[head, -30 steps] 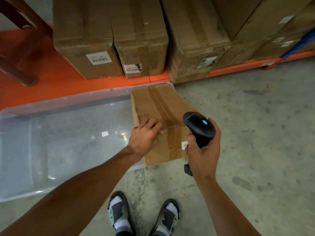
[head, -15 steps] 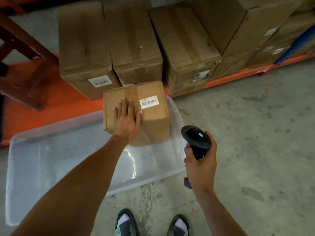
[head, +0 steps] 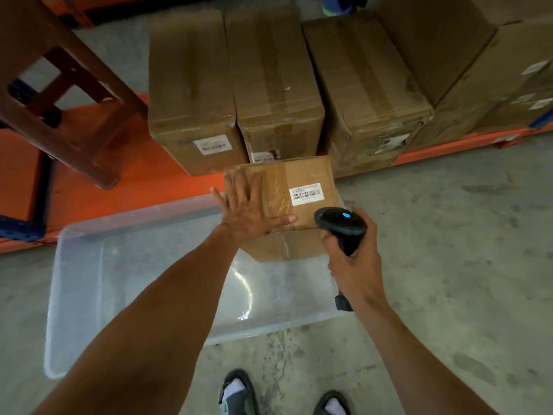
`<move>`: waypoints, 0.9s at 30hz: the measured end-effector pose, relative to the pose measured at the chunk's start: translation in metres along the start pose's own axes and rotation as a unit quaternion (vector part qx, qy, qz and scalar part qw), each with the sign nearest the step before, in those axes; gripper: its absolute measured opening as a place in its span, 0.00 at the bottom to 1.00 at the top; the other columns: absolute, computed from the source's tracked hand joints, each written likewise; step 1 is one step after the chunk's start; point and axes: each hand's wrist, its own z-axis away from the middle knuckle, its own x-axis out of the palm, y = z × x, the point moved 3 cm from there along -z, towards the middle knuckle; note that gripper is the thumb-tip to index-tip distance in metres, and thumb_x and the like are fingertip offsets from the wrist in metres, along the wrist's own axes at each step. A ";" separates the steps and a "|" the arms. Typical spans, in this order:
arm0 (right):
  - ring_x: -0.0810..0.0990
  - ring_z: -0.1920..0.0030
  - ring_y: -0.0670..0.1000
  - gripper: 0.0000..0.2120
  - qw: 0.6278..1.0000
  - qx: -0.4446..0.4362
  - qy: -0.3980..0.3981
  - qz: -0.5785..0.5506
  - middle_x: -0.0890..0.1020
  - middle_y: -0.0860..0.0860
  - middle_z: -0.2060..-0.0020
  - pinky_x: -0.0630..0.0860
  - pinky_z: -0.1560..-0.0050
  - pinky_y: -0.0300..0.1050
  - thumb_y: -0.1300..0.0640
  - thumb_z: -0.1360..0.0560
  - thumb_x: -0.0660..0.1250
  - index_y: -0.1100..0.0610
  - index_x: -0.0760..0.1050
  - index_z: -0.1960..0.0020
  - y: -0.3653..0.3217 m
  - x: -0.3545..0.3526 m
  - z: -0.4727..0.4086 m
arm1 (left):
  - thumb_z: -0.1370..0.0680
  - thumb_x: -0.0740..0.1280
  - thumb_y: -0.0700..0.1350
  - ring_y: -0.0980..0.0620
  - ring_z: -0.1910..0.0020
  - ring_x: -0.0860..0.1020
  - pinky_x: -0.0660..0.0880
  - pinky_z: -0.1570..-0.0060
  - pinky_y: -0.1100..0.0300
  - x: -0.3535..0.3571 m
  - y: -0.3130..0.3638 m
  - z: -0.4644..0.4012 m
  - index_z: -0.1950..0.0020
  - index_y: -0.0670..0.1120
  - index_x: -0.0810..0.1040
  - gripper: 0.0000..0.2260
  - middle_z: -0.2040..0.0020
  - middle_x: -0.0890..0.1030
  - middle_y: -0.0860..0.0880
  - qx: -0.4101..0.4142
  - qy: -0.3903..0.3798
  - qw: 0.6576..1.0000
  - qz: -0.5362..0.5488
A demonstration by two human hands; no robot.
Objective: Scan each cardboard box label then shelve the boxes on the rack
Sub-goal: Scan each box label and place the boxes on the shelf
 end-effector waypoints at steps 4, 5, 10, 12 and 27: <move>0.87 0.65 0.52 0.26 0.999 -0.006 -0.028 -0.016 0.85 0.38 0.55 0.85 0.63 0.45 0.34 0.26 0.71 0.35 0.67 0.32 -0.010 0.009 -0.016 | 0.50 0.51 0.89 0.43 0.27 0.21 0.37 0.32 0.25 0.020 -0.002 0.019 0.31 0.63 0.18 0.63 0.27 0.18 0.50 -0.051 -0.042 0.996 0.064; 0.87 0.66 0.51 0.26 1.000 -0.005 -0.027 -0.011 0.85 0.37 0.56 0.85 0.64 0.44 0.33 0.26 0.71 0.34 0.66 0.33 -0.012 0.012 -0.016 | 0.50 0.50 0.89 0.43 0.27 0.21 0.39 0.32 0.24 0.024 0.000 0.028 0.31 0.62 0.18 0.63 0.27 0.18 0.50 -0.050 -0.044 0.996 0.065; 0.83 0.56 0.36 0.29 0.997 -0.020 0.001 0.068 0.80 0.36 0.53 0.77 0.57 0.31 0.31 0.28 0.70 0.35 0.64 0.31 -0.018 0.018 0.001 | 0.48 0.47 0.89 0.40 0.27 0.22 0.41 0.31 0.23 0.035 0.009 0.065 0.25 0.57 0.22 0.64 0.27 0.19 0.46 -0.042 -0.047 0.997 0.046; 0.81 0.56 0.31 0.29 0.996 -0.035 0.011 0.082 0.81 0.36 0.54 0.75 0.61 0.26 0.31 0.28 0.69 0.36 0.65 0.31 -0.017 0.018 0.014 | 0.48 0.45 0.89 0.40 0.26 0.22 0.41 0.31 0.23 0.038 0.009 0.072 0.24 0.56 0.23 0.64 0.26 0.19 0.46 -0.043 -0.045 0.997 0.046; 0.80 0.54 0.28 0.26 0.993 -0.069 0.021 0.094 0.80 0.37 0.52 0.75 0.59 0.24 0.43 0.24 0.74 0.41 0.66 0.31 -0.005 0.010 0.039 | 0.47 0.49 0.88 0.40 0.28 0.20 0.40 0.32 0.24 0.035 0.002 0.061 0.25 0.57 0.22 0.64 0.28 0.17 0.46 -0.040 -0.055 0.996 0.056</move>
